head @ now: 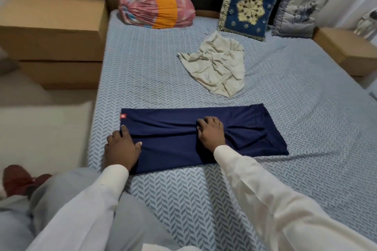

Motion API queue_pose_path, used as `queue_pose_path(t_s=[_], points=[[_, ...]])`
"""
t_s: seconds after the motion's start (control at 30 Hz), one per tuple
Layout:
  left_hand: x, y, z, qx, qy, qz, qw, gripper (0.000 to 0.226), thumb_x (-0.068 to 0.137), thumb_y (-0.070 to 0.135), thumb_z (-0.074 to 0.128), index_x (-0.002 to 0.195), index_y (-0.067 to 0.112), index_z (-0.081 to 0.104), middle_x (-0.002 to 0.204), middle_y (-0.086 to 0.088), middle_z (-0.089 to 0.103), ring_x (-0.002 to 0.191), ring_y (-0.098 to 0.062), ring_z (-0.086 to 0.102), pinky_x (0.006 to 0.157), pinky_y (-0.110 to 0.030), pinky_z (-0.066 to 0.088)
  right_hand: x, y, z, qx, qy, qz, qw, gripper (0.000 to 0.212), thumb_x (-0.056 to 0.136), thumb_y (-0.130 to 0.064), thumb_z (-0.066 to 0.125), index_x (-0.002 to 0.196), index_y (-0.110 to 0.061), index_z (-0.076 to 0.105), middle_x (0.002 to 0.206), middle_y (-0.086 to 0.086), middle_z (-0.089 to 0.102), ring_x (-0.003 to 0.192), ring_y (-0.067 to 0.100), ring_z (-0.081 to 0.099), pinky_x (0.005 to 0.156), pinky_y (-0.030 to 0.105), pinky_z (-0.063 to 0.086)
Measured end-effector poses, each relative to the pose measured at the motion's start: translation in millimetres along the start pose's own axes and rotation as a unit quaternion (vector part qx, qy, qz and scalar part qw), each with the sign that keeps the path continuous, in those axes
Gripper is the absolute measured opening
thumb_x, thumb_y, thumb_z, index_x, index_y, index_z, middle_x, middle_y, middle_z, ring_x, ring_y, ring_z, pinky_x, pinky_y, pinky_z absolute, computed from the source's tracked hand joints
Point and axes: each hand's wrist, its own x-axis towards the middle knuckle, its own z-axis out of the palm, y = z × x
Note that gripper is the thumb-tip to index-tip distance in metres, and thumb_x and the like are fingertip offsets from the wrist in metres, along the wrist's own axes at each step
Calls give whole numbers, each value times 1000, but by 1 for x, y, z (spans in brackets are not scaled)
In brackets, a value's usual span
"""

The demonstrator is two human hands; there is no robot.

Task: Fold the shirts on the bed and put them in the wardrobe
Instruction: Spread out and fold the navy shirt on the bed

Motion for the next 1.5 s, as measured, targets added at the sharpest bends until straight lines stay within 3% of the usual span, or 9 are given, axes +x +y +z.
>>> queue_pose_path(t_s=[0.33,0.57,0.77,0.87,1.0,1.17,1.23,1.37,1.5], points=[[-27,-28,-12,-157,-130,-148,968,64,74,44,70,124,9,49,125,-19,60,115,-37,59,93,-41,50,29,-194,-2,52,-89,-119,988,35,99,-42,45,112,-15,64,118,12,58,114,34,48,92,45,36],[-38,-31,-16,-217,-128,-143,957,43,79,35,59,117,15,61,120,-14,63,107,-35,63,90,-39,52,43,-270,-14,92,-246,-9,965,81,79,-58,68,137,-8,41,130,13,54,117,34,57,80,38,47],[-36,-35,-19,-316,-138,-177,922,62,61,33,67,117,21,44,116,-11,63,105,-30,62,91,-44,53,61,-266,-17,122,-279,48,951,53,85,-32,63,129,-7,47,125,10,60,113,31,61,78,32,46],[-44,-25,-23,-341,-108,-114,927,46,64,28,66,107,27,52,102,-5,66,95,-26,64,86,-38,54,67,-241,-20,274,-307,124,903,37,88,-25,56,117,-2,59,111,15,67,92,29,66,70,30,56],[-51,-10,-20,-270,-84,20,959,43,73,11,63,114,23,57,107,-3,66,96,-24,63,81,-34,51,58,-205,-34,496,-319,258,765,20,94,-1,44,79,-8,53,73,12,52,65,24,53,59,35,52],[-55,8,-9,-154,-96,125,975,47,83,5,58,127,18,51,119,-5,55,100,-26,60,80,-34,47,47,-173,-41,533,-348,272,722,16,84,-26,67,93,-16,59,91,6,59,89,23,56,79,36,51],[-55,10,-8,-129,-104,143,976,46,86,5,56,130,16,50,120,-6,54,99,-26,59,80,-35,48,48,-170,-36,528,-345,255,733,39,78,-39,79,100,-19,55,101,4,59,100,24,56,88,39,51],[-53,8,-6,-119,-113,158,974,47,86,5,56,131,18,50,120,-6,53,100,-27,59,84,-41,51,55,-171,-20,440,-274,209,829,37,73,-18,78,66,-17,42,66,5,50,72,23,52,62,35,48],[-54,6,-2,-145,-112,173,968,49,87,7,57,134,18,50,121,-6,54,103,-24,59,87,-41,50,54,-167,-23,437,-258,201,838,28,75,-15,70,69,-18,43,63,4,48,62,20,47,55,31,38]])
